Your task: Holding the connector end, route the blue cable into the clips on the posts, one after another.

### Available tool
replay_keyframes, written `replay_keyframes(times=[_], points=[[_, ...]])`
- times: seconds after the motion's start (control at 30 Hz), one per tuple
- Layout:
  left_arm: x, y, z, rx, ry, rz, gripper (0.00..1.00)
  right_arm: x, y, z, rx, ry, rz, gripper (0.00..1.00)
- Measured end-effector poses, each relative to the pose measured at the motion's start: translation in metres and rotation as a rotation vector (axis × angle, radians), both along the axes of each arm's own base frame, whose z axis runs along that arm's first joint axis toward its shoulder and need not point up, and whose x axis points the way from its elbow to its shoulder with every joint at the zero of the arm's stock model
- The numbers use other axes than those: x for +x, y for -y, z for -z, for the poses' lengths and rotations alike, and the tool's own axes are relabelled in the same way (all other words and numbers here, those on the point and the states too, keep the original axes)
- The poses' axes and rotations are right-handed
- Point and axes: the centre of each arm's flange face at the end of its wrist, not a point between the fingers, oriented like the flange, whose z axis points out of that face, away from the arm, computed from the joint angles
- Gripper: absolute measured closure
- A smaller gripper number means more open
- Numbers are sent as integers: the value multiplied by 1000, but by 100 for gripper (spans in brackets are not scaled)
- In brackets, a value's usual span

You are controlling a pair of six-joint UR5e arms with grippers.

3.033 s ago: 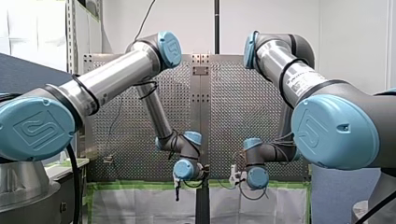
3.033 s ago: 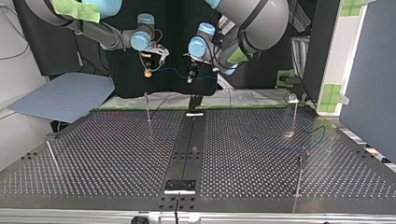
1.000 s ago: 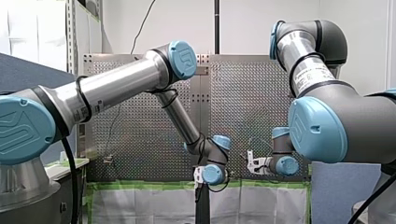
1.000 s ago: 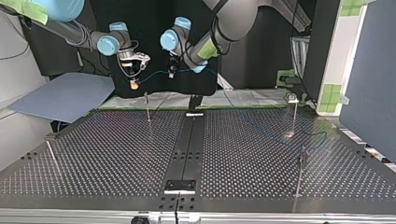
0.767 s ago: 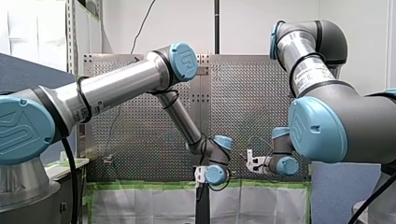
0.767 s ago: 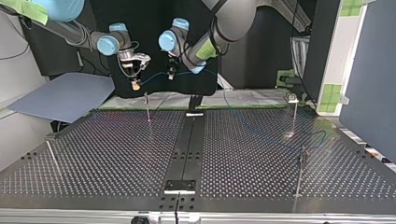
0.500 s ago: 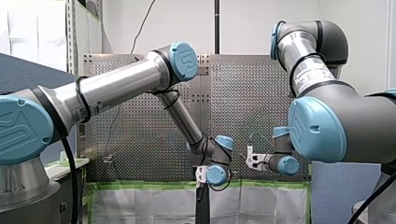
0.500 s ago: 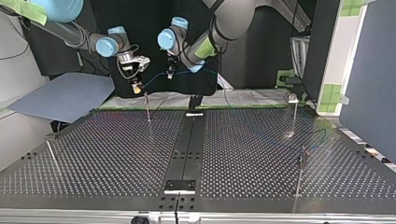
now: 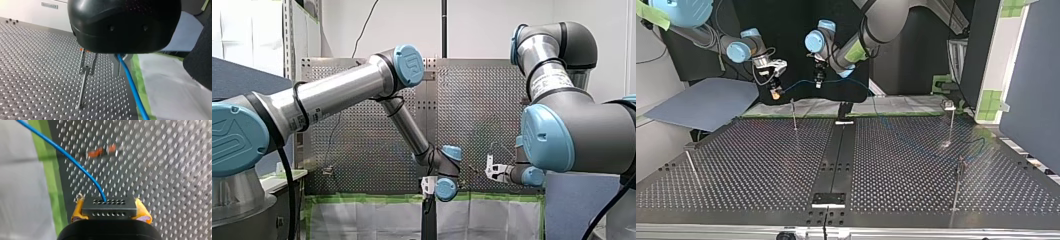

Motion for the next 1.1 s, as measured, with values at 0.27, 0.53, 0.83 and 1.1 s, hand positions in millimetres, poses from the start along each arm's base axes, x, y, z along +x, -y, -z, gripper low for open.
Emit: replay_keyframes(times=[0.27,0.53,0.83,1.1], points=[[7,-2,-2,-5,23,-19,98,-15,-2,6,46,-59,57,100],[12,5,-11,-14,45,1,98,-22,-6,11,76,-148,111,100],[21,23,-24,-2,34,72,98,-33,9,7,87,-154,188,100],[34,16,-20,4,11,106,98,-36,22,2,74,-141,210,100]])
